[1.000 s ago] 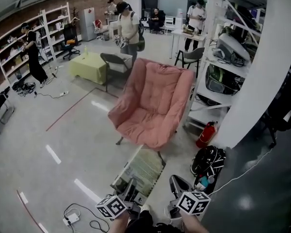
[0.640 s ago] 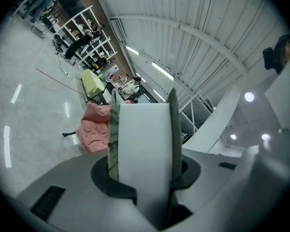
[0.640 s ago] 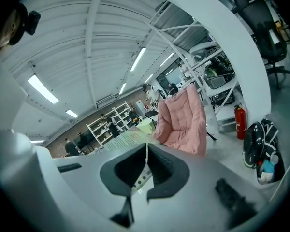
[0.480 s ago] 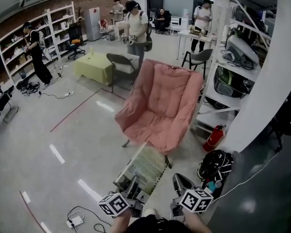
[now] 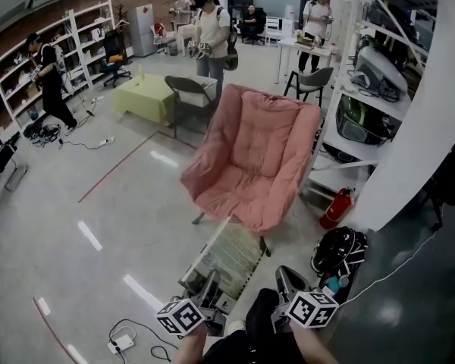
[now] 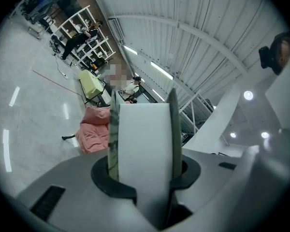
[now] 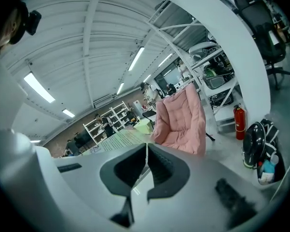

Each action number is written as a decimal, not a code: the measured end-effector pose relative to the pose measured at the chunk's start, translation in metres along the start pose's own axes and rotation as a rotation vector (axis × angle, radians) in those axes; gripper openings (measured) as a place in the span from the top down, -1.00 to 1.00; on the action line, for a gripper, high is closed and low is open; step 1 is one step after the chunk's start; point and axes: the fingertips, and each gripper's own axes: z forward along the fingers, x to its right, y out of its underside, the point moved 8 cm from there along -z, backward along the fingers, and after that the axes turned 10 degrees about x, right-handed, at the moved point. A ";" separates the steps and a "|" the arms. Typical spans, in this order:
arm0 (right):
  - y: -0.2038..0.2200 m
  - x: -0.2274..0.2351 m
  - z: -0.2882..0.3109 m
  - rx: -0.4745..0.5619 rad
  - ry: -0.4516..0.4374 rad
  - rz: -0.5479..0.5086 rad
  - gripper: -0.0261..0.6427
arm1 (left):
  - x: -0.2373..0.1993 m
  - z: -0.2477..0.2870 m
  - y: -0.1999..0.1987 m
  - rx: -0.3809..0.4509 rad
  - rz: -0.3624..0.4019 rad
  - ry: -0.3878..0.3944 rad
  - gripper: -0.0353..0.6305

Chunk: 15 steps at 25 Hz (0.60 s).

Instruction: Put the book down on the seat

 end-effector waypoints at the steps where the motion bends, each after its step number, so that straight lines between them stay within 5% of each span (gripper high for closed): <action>1: 0.000 0.002 0.000 -0.004 0.004 0.001 0.88 | -0.001 0.001 0.001 -0.002 -0.005 -0.003 0.43; 15: -0.014 0.025 0.056 -0.037 0.004 0.032 0.88 | -0.019 0.054 -0.004 -0.016 -0.015 -0.059 0.43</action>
